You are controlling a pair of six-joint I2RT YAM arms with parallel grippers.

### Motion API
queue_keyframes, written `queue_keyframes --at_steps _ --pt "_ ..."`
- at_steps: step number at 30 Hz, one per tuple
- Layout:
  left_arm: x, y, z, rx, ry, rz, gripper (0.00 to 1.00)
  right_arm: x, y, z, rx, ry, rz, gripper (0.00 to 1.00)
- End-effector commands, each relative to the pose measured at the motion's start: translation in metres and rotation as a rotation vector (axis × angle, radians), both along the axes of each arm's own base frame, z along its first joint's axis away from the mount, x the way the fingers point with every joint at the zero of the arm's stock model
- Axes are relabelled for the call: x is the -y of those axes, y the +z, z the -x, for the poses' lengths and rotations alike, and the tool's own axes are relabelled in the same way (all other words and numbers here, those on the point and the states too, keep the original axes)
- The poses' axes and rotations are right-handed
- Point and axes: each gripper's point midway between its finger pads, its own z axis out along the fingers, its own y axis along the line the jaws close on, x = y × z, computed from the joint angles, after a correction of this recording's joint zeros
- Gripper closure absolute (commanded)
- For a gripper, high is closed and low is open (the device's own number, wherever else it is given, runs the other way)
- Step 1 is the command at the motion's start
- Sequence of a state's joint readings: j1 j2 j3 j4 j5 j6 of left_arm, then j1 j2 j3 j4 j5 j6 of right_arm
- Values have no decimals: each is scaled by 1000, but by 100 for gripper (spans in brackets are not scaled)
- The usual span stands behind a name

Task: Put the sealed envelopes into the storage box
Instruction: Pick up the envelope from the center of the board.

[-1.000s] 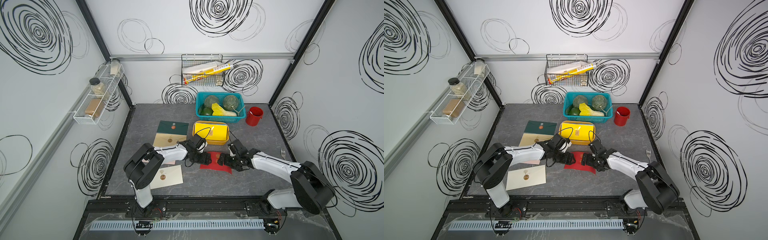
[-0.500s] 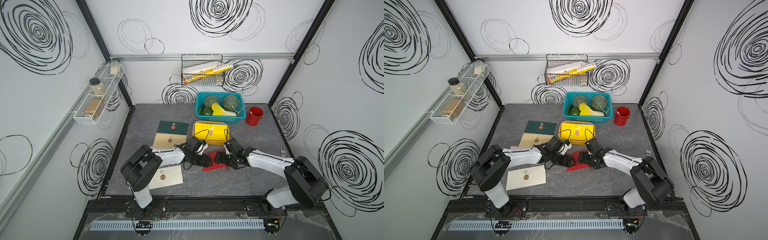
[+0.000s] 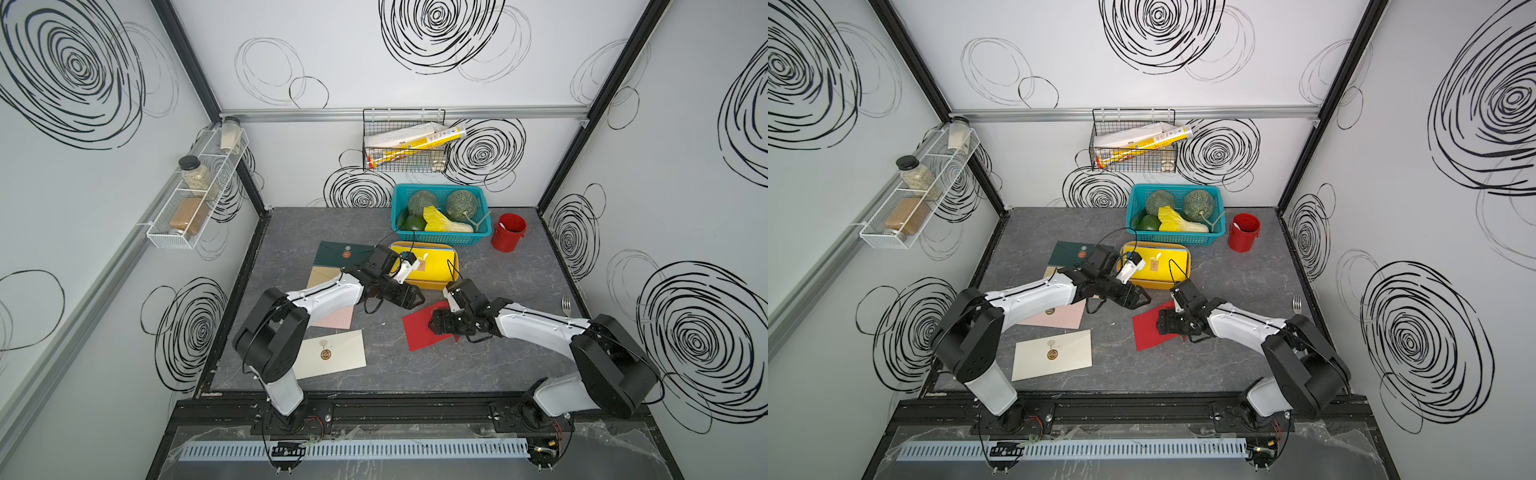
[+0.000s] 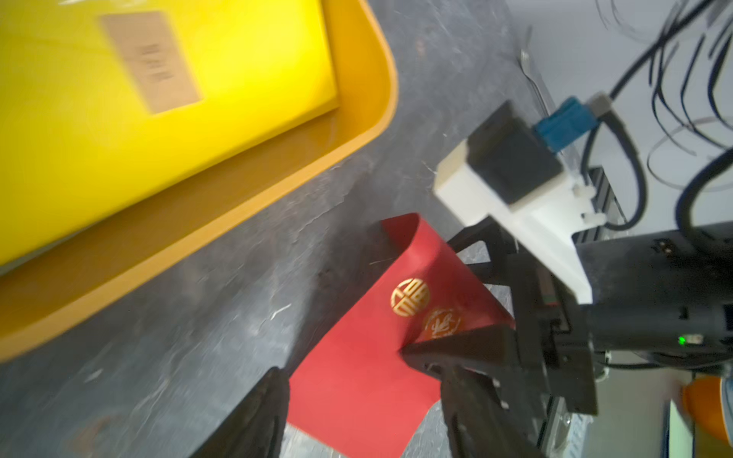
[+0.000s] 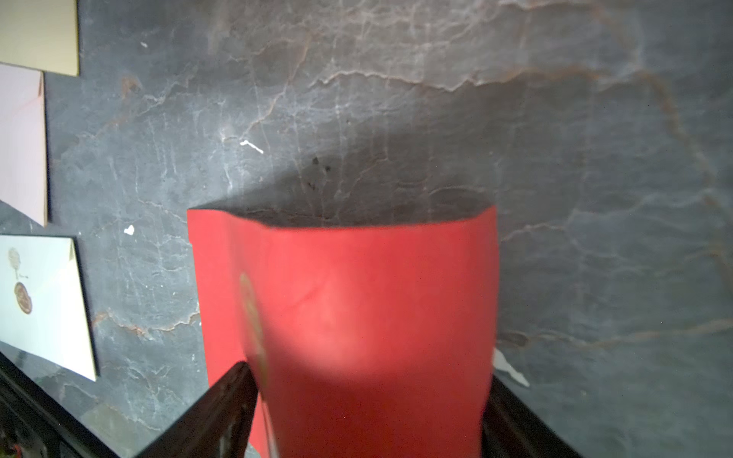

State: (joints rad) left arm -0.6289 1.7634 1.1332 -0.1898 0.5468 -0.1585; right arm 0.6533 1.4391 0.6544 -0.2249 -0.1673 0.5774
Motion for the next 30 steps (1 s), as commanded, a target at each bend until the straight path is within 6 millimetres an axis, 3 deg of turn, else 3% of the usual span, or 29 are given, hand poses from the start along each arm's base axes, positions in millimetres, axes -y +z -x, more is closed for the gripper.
queue_keyframes --at_steps 1,10,21,23,28,30 --pt "20 -11 13 55 -183 31 34 16 -14 25 -49 84 77 16" --pt "32 -35 22 0 -290 41 38 5 -9 27 1 239 53 17" --pt "41 -39 45 -86 -418 126 45 5 -12 27 5 269 60 17" --pt "42 -35 50 -101 -443 146 53 6 -12 26 7 267 66 17" --pt "38 -31 52 -119 -450 127 94 6 -13 23 11 264 83 14" --pt "35 -28 49 -113 -436 104 100 7 -8 20 21 264 91 9"
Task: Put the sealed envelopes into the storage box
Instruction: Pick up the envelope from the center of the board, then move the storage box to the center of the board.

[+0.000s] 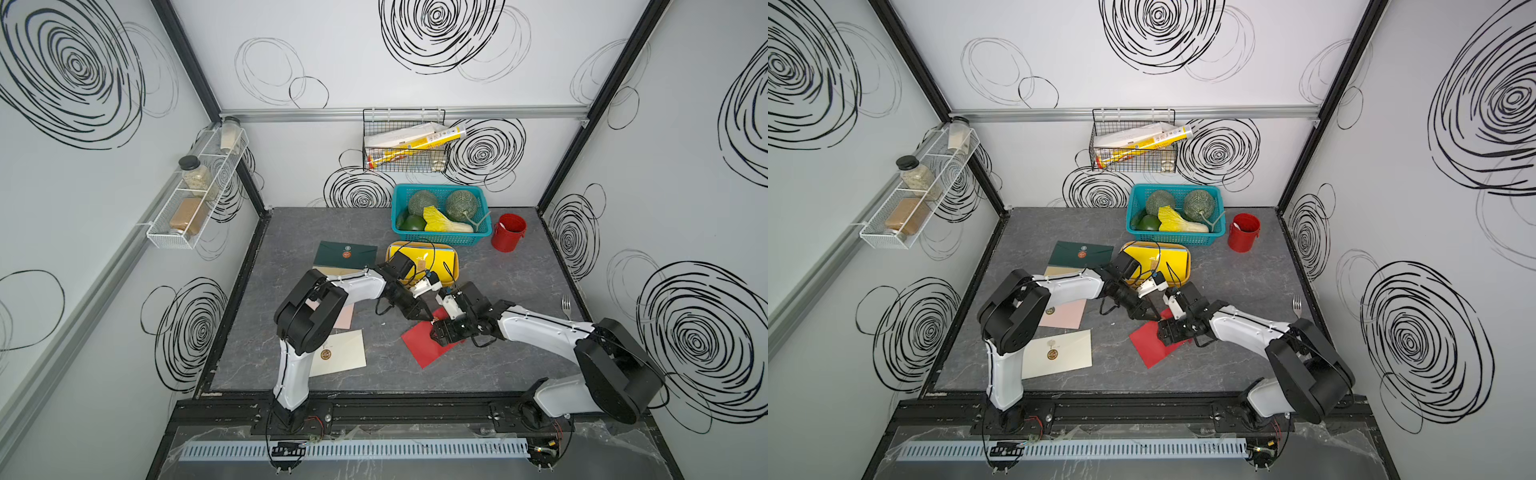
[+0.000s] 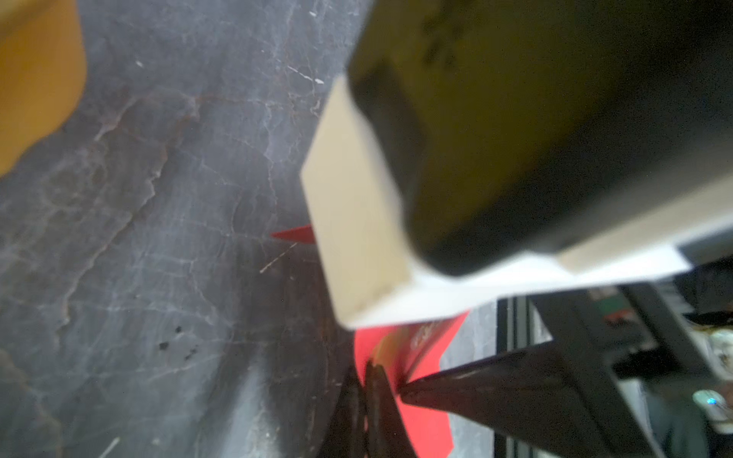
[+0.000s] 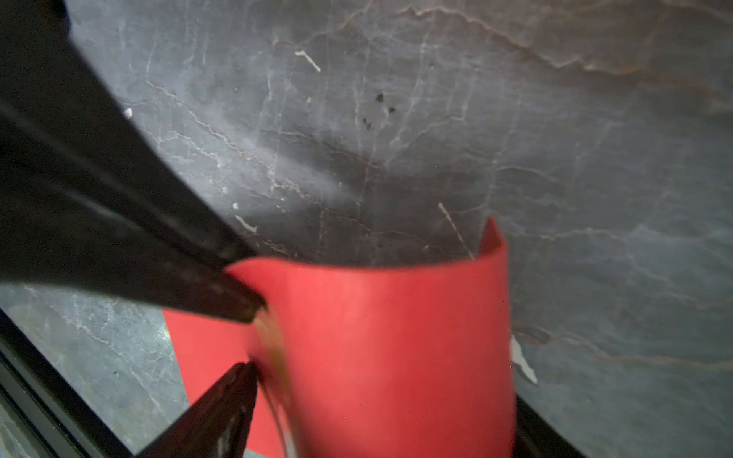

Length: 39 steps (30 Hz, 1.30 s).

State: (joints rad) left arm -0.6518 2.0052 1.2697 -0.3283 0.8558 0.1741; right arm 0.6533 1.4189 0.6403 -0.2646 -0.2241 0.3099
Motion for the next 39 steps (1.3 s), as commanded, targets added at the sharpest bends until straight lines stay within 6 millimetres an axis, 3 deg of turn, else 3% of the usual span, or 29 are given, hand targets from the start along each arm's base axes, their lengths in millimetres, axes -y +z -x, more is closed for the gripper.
queue_keyframes --at_steps 1,2,8,11,13,15,19,25,29,32,35,39 --pt "1 16 6 -4 -28 1 100 8 -1 2 -14 2 65 4" --pt "-2 19 2 9 -8 -17 100 9 6 -1 0 2 75 0" --pt "-33 48 -20 103 169 -180 100 44 77 -16 64 -151 77 0" --pt "-48 68 -24 132 262 -204 100 59 114 -42 150 -276 15 0" --pt "-56 83 -26 164 307 -218 100 67 124 -63 174 -334 1 0" --pt "-63 100 -28 204 341 -217 100 71 124 -94 180 -392 -9 3" --pt "-78 134 -39 298 427 -233 100 67 114 -154 159 -431 -23 23" --pt "-114 156 -68 369 598 -291 100 62 81 -202 102 -423 -18 53" --pt "-118 171 -74 392 620 -272 100 64 56 -213 64 -421 29 64" --pt "-115 180 -77 411 602 -263 100 66 49 -214 61 -416 37 74" --pt "-107 181 -81 442 548 -270 100 63 48 -210 53 -384 31 98" --pt "-97 178 -87 568 424 -351 100 62 49 -190 54 -322 19 99"
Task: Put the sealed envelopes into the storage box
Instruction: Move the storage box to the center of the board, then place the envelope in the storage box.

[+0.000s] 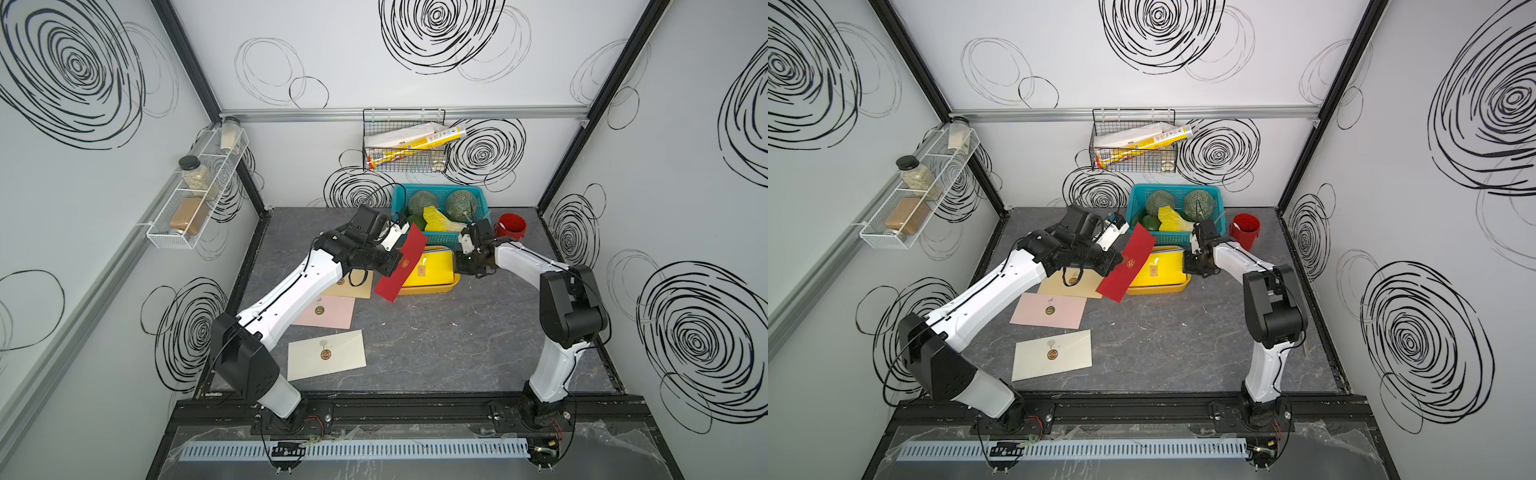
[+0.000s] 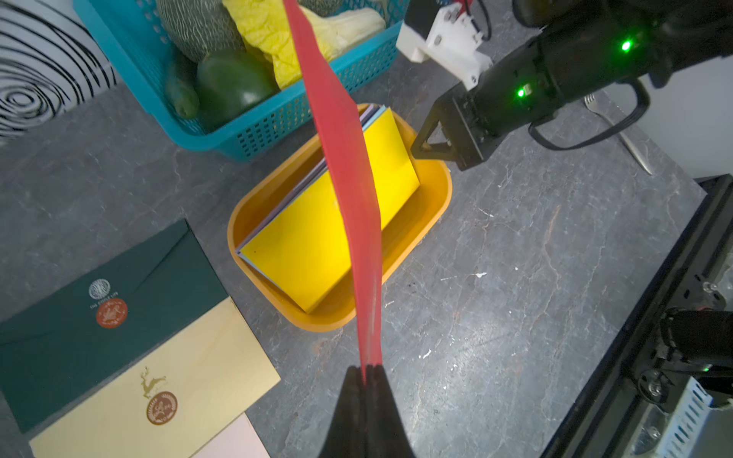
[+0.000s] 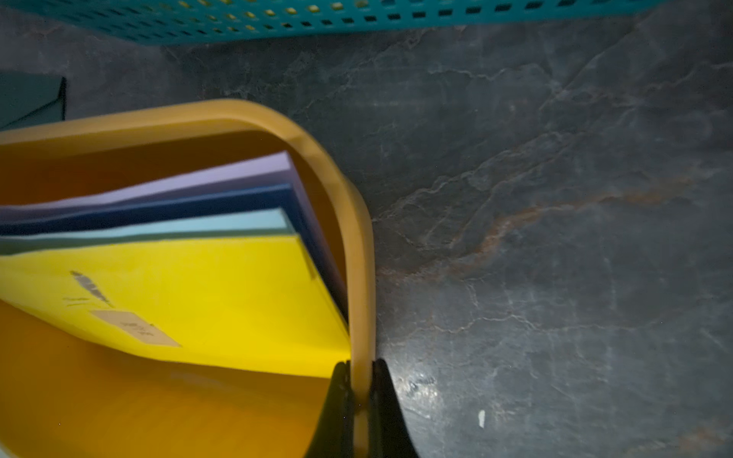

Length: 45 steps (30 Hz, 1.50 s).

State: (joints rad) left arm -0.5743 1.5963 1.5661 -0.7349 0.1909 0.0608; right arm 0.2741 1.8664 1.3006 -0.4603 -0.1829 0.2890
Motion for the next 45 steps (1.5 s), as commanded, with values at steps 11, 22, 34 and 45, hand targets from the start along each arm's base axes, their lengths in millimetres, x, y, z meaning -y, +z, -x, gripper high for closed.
queue_keyframes --at_steps 11,22,34,45 --pt "42 -41 -20 -14 -301 -240 99 9 2 44 -19 133 47 91" --pt "66 -76 -14 -14 -429 -455 86 81 129 -14 291 -187 60 50" --pt "42 -76 -92 200 -75 -628 80 71 138 -28 296 -160 -91 49" --pt "-154 -53 -93 -16 778 -73 28 15 101 19 229 -28 -11 0"
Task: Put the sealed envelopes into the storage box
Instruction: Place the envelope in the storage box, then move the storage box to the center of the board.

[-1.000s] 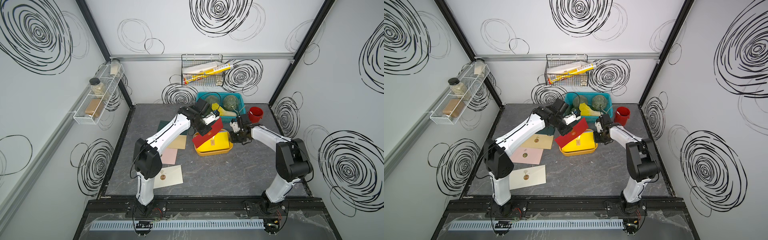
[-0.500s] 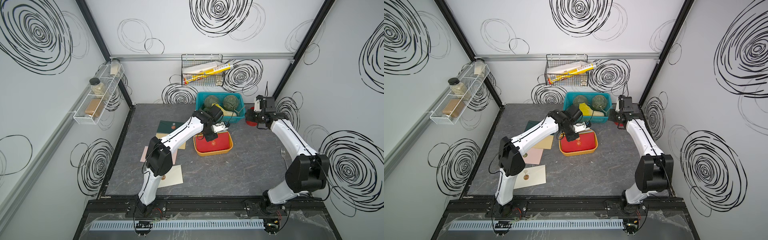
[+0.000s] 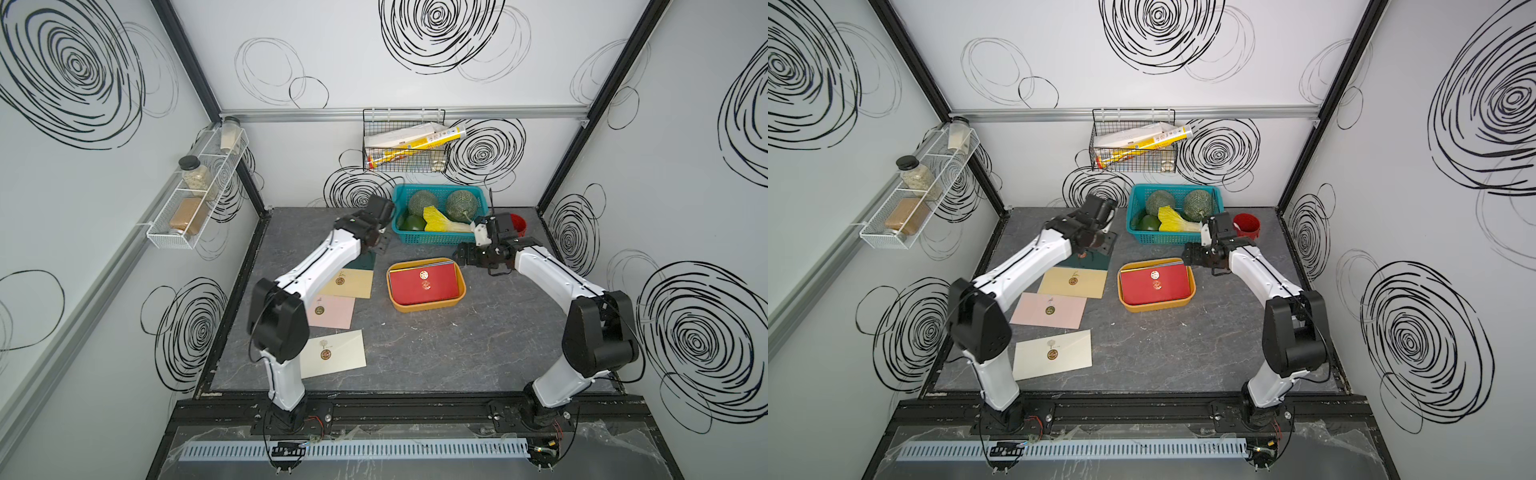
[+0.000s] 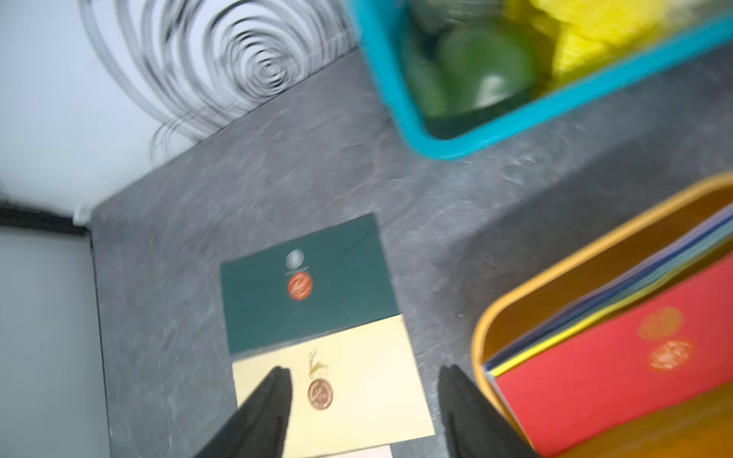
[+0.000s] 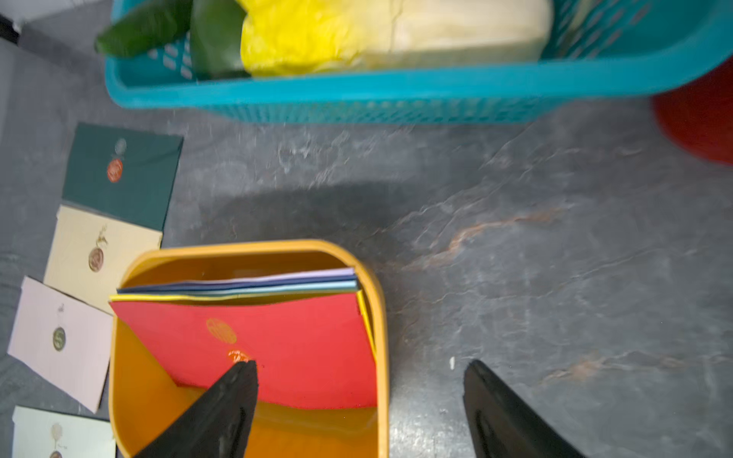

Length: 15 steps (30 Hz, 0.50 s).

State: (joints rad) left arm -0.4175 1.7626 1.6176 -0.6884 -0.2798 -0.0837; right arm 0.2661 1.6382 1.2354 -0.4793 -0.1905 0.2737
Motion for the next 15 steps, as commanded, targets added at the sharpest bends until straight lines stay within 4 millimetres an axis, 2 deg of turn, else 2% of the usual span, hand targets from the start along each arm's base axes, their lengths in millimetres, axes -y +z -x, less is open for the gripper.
queue_keyframes --at_steps 1,3,4,7,10,11,12,15 --pt "-50 -26 13 -46 245 260 26 7 44 3 113 -38 22 0" --pt "-67 -56 35 -131 283 340 15 -5 65 13 157 -1 40 0" --pt "-68 -62 44 -137 280 336 10 -14 67 20 156 23 28 0" --pt "-77 -70 66 -137 319 313 8 -48 58 45 119 78 -16 0" --pt "-94 -72 80 -129 382 301 6 -96 49 70 109 153 -14 0" --pt "-96 -73 84 -137 389 316 5 -100 40 73 104 148 40 0" --pt "-98 -72 87 -139 392 327 5 -94 30 71 90 121 95 0" --pt "-96 -65 91 -134 380 342 5 -57 14 59 110 17 231 0"
